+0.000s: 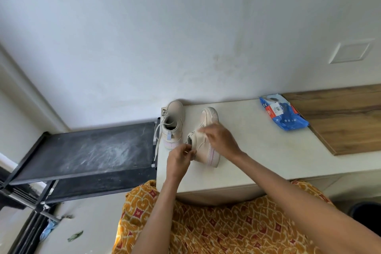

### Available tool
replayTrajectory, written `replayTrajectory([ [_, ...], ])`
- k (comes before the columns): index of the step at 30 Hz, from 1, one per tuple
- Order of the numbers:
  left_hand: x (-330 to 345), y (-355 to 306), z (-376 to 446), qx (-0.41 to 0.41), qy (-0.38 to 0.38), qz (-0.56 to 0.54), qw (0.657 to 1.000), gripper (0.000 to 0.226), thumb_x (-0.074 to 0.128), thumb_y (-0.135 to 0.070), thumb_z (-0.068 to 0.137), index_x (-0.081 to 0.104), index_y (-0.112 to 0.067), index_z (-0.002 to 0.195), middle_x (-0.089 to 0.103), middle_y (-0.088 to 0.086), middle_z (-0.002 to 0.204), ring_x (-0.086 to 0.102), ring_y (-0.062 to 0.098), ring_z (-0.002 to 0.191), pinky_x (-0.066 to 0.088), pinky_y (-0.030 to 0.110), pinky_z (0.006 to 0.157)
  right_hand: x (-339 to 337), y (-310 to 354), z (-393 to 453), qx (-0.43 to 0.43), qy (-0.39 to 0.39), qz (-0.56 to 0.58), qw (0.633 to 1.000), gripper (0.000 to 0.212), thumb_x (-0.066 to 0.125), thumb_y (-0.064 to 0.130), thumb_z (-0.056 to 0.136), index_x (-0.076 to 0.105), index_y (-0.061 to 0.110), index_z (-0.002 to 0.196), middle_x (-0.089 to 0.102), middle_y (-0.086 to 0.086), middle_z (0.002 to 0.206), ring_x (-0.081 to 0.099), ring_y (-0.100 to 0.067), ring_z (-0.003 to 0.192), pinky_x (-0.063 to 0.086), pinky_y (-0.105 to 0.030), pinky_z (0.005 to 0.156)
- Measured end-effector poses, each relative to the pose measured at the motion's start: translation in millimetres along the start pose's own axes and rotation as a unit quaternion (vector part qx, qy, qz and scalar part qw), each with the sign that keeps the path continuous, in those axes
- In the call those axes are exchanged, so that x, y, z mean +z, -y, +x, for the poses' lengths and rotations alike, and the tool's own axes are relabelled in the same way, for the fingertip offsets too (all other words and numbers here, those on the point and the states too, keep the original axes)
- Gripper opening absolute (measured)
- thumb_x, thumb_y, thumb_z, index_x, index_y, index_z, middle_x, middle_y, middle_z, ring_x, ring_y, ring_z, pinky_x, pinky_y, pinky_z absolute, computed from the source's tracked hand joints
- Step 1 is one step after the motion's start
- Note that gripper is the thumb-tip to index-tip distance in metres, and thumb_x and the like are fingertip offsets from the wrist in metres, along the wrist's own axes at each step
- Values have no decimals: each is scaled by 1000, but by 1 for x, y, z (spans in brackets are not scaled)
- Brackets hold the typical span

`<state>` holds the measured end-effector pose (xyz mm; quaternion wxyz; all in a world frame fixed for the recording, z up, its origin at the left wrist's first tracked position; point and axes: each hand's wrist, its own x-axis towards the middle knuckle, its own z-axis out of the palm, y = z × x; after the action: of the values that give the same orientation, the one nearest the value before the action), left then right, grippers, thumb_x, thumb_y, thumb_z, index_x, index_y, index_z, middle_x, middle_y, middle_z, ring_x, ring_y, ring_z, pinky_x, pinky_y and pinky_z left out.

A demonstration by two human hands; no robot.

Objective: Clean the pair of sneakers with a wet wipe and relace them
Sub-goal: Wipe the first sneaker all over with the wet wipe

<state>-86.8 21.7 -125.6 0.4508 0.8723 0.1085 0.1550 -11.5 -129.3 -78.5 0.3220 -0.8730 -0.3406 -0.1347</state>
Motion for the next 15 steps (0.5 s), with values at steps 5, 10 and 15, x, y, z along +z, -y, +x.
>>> replayTrajectory([
  [5,4,-20,7,35,24,-2,999,16,69,-16,82,70,-6,95,68,4,87,61,18,80,50,34,74,-3,-15,44,178,61,-68,980,35,42,4,91,61,12,120,59,-18,118,52,-34,115,48,-38,88],
  [10,6,-22,5,42,14,0,999,14,69,-14,82,70,-5,92,67,4,86,61,20,79,49,36,73,7,-3,22,105,87,-111,984,35,44,7,94,61,13,122,63,-11,115,48,-29,108,47,-42,86],
  [15,0,-6,0,18,11,-6,1000,3,68,-10,81,68,-8,83,67,3,75,62,18,69,52,41,68,5,1,-21,-13,127,-11,992,33,50,1,89,67,10,116,67,-7,105,53,-24,96,47,-34,82],
])
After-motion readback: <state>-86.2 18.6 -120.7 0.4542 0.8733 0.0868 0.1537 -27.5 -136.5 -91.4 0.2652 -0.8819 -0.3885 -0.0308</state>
